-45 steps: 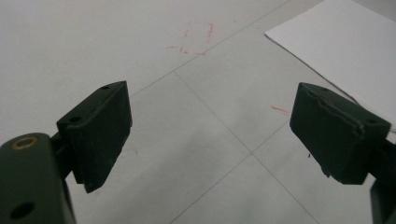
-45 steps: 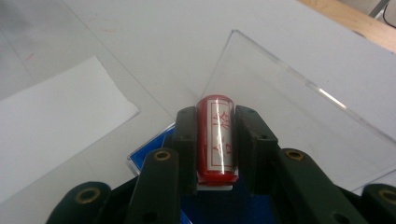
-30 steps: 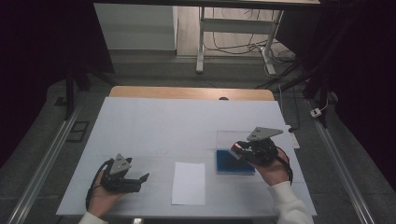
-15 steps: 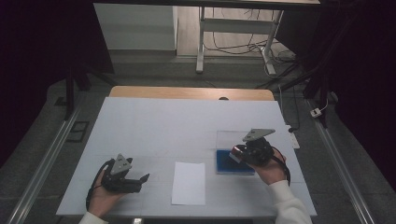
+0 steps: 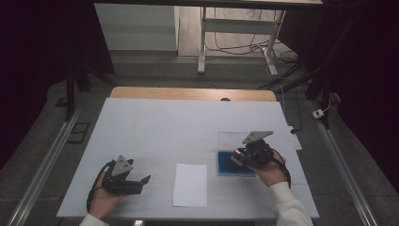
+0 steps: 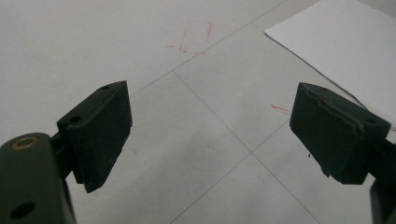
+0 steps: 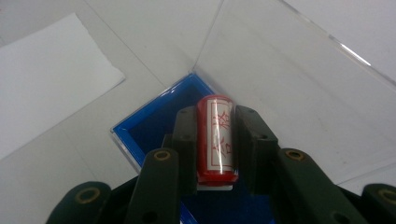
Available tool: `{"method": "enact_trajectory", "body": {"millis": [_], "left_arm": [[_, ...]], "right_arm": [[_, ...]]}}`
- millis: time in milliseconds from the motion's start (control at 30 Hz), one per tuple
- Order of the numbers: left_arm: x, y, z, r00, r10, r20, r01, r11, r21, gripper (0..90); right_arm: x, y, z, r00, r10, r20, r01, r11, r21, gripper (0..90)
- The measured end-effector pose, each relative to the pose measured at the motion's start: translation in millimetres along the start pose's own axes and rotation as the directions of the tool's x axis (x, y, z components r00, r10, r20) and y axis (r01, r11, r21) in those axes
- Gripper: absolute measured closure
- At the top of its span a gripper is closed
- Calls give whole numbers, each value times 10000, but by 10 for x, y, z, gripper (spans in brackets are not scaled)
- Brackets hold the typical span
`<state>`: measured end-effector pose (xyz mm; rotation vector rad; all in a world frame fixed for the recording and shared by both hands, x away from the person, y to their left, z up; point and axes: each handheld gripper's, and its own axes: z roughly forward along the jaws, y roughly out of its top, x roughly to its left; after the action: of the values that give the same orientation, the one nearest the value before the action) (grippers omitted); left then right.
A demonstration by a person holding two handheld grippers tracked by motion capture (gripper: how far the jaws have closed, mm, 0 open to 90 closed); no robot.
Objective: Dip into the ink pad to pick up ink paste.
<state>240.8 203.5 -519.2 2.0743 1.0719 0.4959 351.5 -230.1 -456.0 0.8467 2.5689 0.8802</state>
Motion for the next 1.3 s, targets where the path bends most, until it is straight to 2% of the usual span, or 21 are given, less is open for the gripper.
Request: {"method": "enact_trajectory", "body": {"millis": [767,1300], "left_arm": [[1,0,-2,10000,-4,2,4,10000,-3,134],[-7,-1,9,10000,61,12,-61,10000,45,134]], "right_arm": [[18,-13,106,9996,-216,155,207,9982,554,701],[-7,-12,119,9999,-10,100,2,9970,768,702]]}}
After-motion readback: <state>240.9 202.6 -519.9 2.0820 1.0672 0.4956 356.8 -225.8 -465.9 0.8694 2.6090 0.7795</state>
